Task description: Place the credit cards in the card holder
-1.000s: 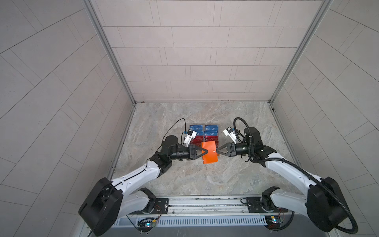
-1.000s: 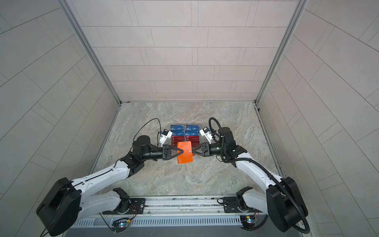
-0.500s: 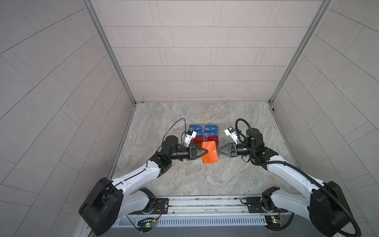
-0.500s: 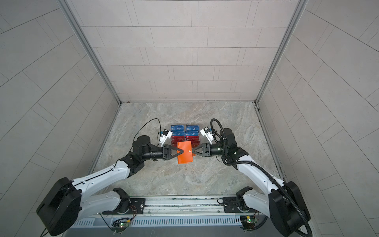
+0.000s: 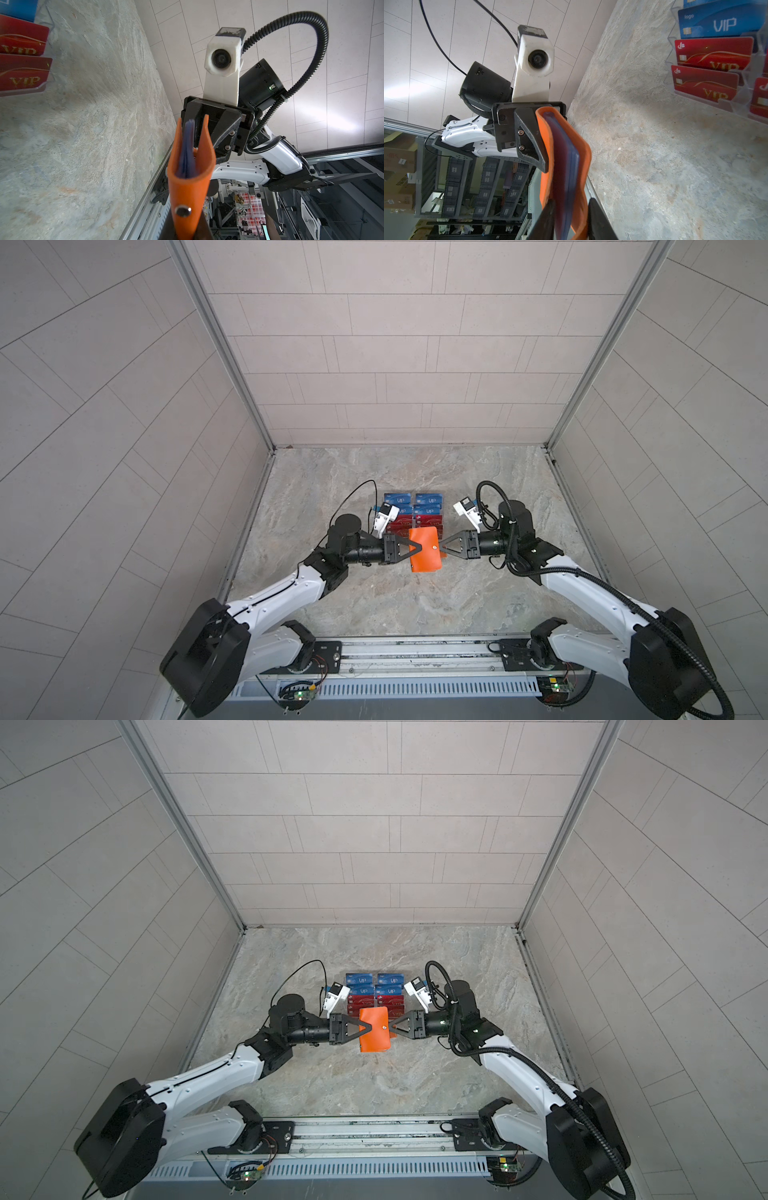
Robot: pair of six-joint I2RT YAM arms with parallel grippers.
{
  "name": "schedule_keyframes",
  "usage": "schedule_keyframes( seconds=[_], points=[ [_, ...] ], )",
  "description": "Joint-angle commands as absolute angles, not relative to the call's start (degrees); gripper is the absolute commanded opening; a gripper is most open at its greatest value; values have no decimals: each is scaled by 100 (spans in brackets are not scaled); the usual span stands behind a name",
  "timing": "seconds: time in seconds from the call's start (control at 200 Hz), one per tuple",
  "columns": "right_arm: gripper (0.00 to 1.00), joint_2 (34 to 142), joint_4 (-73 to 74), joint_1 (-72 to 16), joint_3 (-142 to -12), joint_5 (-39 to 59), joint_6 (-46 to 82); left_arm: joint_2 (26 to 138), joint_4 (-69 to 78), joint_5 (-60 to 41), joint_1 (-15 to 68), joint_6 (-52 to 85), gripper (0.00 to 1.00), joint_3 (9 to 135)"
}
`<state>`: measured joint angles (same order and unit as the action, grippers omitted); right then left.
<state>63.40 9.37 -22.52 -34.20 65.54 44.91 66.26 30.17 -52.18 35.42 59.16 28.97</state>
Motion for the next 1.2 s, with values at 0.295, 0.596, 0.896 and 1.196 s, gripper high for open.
schedule_keyframes(
  seconds=[0.295, 0.596, 0.896, 1.196],
  points=[
    [32, 6351, 1638, -2560, -3504, 6793, 4702, 6684, 3526, -5256, 3577, 6012, 11, 2978],
    [33, 6510, 1642, -2621, -3520, 6865, 4606, 6662, 3647, -5254, 3596, 6043, 11, 3006],
    [28, 6616, 1653, -2744, -3666, 6917, 4594, 6811, 3773, -5310, 3595, 6115, 11, 3032],
    [2, 6573, 1358, -2750, -3770, 6903, 4381, 6676, 3275, -5109, 3595, 5895, 15, 3120]
  ],
)
